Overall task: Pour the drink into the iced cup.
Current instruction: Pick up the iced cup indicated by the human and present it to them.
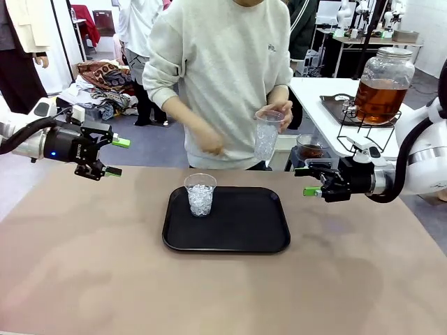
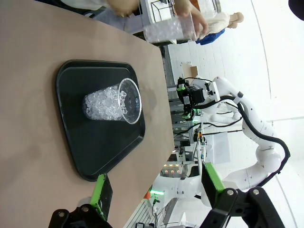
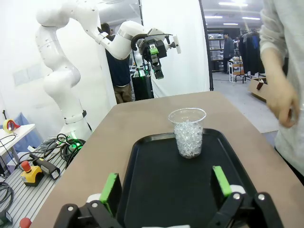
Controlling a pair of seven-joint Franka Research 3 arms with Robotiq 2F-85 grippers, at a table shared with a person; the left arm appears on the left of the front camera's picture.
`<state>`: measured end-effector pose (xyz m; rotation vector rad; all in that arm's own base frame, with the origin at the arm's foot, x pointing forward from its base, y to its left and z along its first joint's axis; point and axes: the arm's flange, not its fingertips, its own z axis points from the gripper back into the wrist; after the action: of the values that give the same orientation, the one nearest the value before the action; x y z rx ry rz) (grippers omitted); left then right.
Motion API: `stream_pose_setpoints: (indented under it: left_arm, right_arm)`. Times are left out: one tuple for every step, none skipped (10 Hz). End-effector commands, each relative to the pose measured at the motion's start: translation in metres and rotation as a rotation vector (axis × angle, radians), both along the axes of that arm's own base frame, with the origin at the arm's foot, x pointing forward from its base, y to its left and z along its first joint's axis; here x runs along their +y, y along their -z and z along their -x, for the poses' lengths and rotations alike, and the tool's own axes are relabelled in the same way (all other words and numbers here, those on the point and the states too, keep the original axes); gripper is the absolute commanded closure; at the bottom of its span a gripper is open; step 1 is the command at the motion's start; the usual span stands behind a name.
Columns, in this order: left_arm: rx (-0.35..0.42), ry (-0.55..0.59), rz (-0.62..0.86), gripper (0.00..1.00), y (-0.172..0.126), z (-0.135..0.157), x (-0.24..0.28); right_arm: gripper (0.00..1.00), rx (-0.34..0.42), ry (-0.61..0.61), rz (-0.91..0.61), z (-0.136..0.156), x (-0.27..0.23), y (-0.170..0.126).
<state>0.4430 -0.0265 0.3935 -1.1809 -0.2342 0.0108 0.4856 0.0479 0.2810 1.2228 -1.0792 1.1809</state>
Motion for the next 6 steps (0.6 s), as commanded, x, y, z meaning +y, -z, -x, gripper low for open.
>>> stream_pose_setpoints:
  left_arm:
    - [-0.002, -0.001, 0.001, 0.00, -0.0005, -0.0004, -0.0002]
    - [-0.002, -0.001, 0.001, 0.00, -0.0005, -0.0004, -0.0002]
    - [-0.002, -0.001, 0.001, 0.00, -0.0005, -0.0004, -0.0002]
    - [-0.002, -0.001, 0.001, 0.00, -0.0005, -0.0004, -0.0002]
    - [-0.002, -0.001, 0.001, 0.00, -0.0005, -0.0004, -0.0002]
    - [-0.002, -0.001, 0.001, 0.00, -0.0005, -0.0004, -0.0002]
  right_arm:
    - [0.00, 0.001, 0.005, 0.002, -0.0034, 0.0021, -0.0027]
    - [0.00, 0.001, 0.005, 0.002, -0.0034, 0.0021, -0.0027]
    - [0.00, 0.001, 0.005, 0.002, -0.0034, 0.0021, -0.0027]
    - [0.00, 0.001, 0.005, 0.002, -0.0034, 0.0021, -0.0027]
    - [0.00, 0.001, 0.005, 0.002, -0.0034, 0.0021, -0.0027]
    - [0.00, 0.001, 0.005, 0.002, -0.0034, 0.0021, -0.0027]
